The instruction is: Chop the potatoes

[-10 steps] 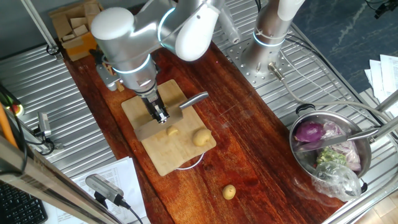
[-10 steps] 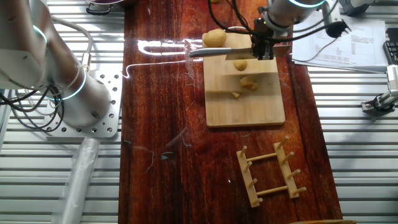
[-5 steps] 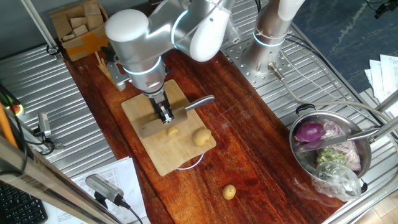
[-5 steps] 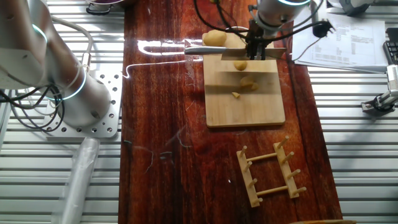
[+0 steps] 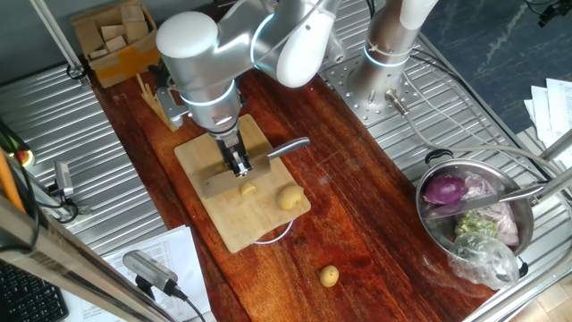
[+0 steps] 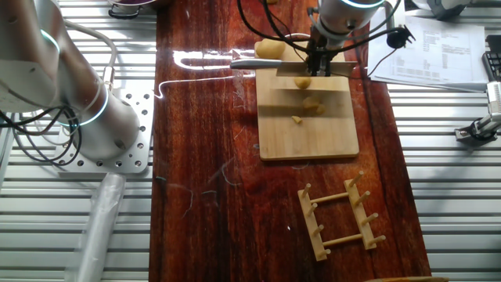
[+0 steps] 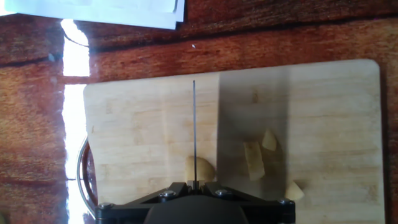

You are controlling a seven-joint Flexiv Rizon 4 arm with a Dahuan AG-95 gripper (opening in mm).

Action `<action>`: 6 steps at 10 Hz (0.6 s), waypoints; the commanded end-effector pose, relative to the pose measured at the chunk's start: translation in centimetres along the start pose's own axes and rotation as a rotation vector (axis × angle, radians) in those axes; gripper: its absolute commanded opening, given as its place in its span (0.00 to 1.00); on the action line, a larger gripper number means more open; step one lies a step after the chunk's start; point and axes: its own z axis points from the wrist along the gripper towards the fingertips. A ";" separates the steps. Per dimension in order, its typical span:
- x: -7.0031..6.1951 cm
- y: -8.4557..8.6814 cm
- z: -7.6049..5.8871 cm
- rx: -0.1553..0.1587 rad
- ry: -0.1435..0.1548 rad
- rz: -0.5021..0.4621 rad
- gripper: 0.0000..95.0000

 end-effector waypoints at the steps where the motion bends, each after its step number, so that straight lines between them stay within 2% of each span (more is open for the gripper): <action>1: -0.1 -0.1 0.3 0.002 -0.004 -0.001 0.00; 5: -0.3 -0.1 1.1 0.013 -0.006 -0.002 0.00; 6: -0.7 0.0 1.3 0.026 -0.002 -0.003 0.00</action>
